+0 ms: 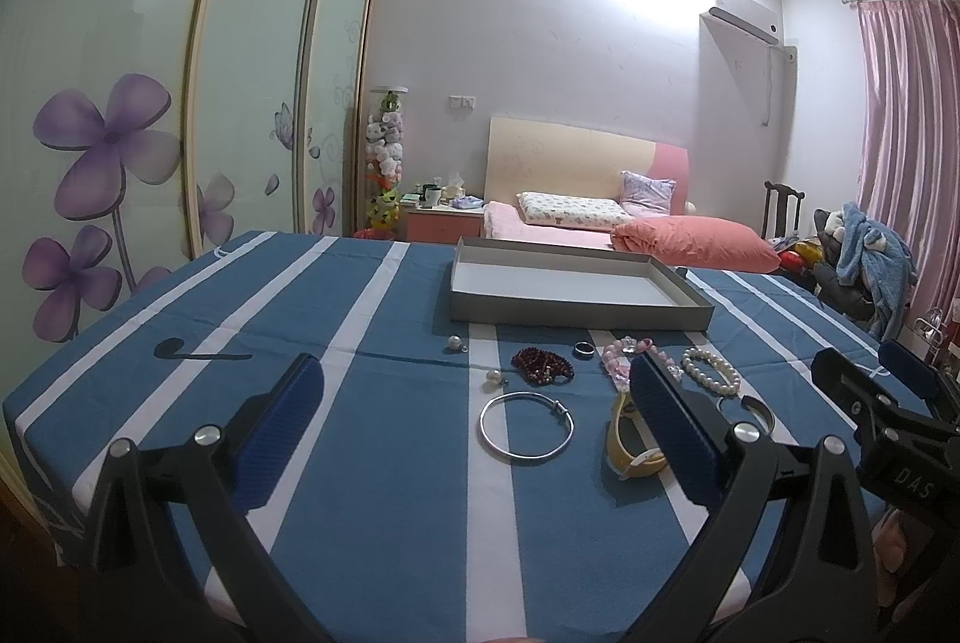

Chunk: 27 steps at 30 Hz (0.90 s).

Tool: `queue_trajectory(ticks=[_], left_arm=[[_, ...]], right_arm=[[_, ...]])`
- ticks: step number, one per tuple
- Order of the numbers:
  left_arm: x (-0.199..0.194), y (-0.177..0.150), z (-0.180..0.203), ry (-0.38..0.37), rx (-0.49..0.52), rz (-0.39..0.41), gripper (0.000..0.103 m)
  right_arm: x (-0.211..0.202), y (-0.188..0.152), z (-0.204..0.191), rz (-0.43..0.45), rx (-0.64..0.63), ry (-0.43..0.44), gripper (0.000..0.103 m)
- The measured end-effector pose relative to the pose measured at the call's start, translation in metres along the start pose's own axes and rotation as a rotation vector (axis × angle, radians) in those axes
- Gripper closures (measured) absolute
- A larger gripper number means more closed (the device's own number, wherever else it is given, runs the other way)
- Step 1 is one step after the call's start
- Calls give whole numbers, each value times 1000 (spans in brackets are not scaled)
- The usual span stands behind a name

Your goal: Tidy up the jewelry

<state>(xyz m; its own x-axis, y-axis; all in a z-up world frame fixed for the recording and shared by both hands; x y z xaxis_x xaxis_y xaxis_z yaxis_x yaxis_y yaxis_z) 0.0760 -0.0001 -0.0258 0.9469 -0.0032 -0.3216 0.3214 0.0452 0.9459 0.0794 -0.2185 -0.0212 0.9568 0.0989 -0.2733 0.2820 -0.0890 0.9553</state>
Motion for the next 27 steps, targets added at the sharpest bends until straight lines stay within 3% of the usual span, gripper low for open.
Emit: queue_trajectory(ticks=[27], left_arm=[[1,1,7,-1,-1,-4,4]], right_arm=[[5,-3,-3,-10,6,-2,2]])
Point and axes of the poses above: each gripper's, at about its wrist camera, not at the fingertips, and x roughly the way its jaws point, z to its right, y to its top, the point moved 8 cm from there along x, roughly the way its jaws point, and after that the axes turned 2 degrees about x, right-handed, at the moved point
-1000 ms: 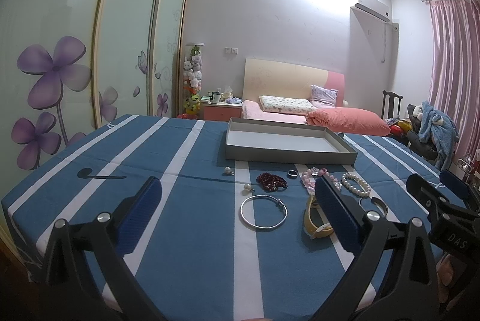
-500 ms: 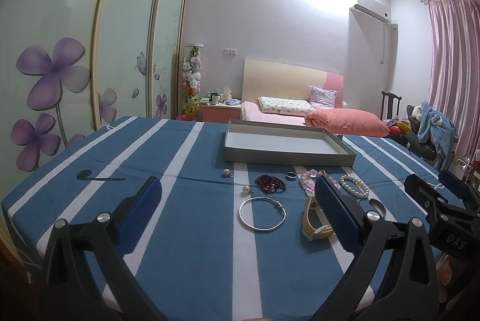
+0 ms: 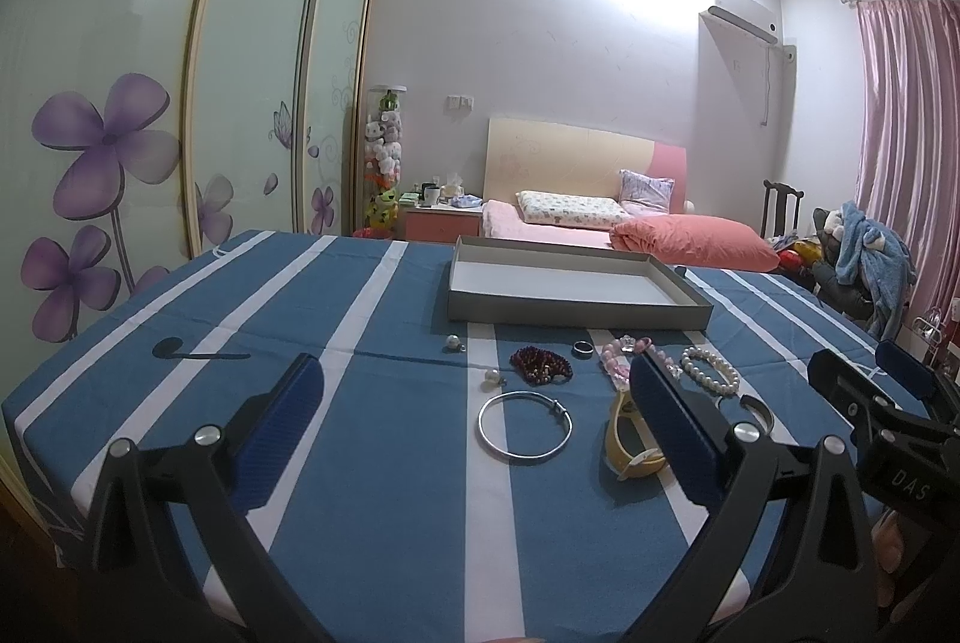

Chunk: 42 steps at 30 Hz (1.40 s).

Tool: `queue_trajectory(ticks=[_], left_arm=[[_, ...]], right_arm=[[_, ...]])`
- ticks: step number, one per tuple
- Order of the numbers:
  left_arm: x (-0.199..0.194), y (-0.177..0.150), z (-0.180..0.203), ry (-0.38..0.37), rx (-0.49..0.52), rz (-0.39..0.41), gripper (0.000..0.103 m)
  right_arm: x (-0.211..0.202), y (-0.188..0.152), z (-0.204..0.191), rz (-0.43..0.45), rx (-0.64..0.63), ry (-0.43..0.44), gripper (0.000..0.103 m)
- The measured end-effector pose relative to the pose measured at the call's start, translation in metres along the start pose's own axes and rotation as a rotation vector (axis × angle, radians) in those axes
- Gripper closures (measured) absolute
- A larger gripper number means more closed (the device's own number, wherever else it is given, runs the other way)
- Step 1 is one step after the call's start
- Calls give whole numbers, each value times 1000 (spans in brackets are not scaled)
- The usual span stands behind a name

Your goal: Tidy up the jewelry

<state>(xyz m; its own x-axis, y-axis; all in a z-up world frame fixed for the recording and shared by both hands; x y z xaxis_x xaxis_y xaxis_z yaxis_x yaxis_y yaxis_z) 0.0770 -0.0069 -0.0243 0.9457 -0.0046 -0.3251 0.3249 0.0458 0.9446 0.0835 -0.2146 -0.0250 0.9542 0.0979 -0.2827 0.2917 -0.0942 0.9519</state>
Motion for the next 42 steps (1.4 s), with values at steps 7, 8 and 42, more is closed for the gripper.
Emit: queue_trajectory(ticks=[7,8,42], left_arm=[[13,-10,-4,15,5,-47,4],[16,-12,-5,18,6,-59,4],[140,-64,14,-18,131,-499,4]], right_arm=[[14,-8,11,-61,22,4,2],[19,-11,13,-87,27,7,2],[122,-65,54,-534,53,-124,36]])
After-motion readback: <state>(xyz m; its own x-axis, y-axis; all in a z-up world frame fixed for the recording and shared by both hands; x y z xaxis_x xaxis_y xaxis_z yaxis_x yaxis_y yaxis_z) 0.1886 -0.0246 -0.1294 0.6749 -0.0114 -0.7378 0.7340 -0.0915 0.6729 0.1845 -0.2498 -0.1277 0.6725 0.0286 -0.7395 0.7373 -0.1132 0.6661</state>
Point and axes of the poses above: each gripper's, at about its wrist camera, not at the fingertips, and x roughly the way its jaws point, z to its right, y to its top, the point moved 8 cm from there along x, roughly the way its jaws point, and after that the axes turned 2 degrees about x, right-handed, at the moved point
